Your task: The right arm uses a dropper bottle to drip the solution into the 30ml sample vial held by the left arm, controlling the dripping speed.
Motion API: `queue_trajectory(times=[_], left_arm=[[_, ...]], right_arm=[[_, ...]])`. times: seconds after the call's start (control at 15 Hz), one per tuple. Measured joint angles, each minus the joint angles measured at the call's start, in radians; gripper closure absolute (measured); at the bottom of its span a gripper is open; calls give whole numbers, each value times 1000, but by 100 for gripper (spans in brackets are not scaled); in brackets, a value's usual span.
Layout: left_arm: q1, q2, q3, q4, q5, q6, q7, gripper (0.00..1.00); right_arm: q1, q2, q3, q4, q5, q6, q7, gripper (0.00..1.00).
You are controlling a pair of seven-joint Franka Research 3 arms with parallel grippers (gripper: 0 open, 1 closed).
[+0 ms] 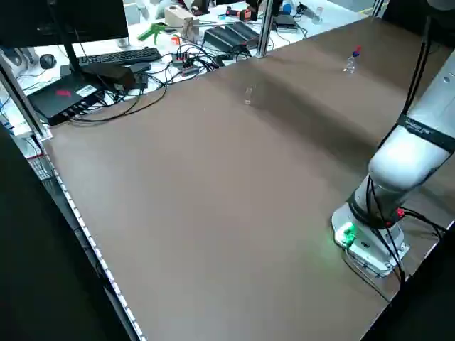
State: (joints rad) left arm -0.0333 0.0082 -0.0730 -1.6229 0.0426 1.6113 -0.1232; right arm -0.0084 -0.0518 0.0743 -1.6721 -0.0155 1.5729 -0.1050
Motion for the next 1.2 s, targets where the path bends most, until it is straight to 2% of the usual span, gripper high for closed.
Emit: queue_trajectory(times=[0.53,0.73,0.93,1.07,1.2], left_arm=[[-1,1,-2,0,-2,0,5,0],[-2,62,-2,-3,-19,29,4,0],[12,148,-1,-3,-29,71,10,0],[32,201,1,-2,-35,128,99,0],[60,233,1,-1,-36,152,261,0]], right_arm=[[0,1,0,0,0,8,0,0],[21,10,6,-14,1,9,0,0],[93,64,9,-43,1,29,22,1],[126,110,10,-49,1,72,41,1],[141,158,10,-64,36,172,88,1]])
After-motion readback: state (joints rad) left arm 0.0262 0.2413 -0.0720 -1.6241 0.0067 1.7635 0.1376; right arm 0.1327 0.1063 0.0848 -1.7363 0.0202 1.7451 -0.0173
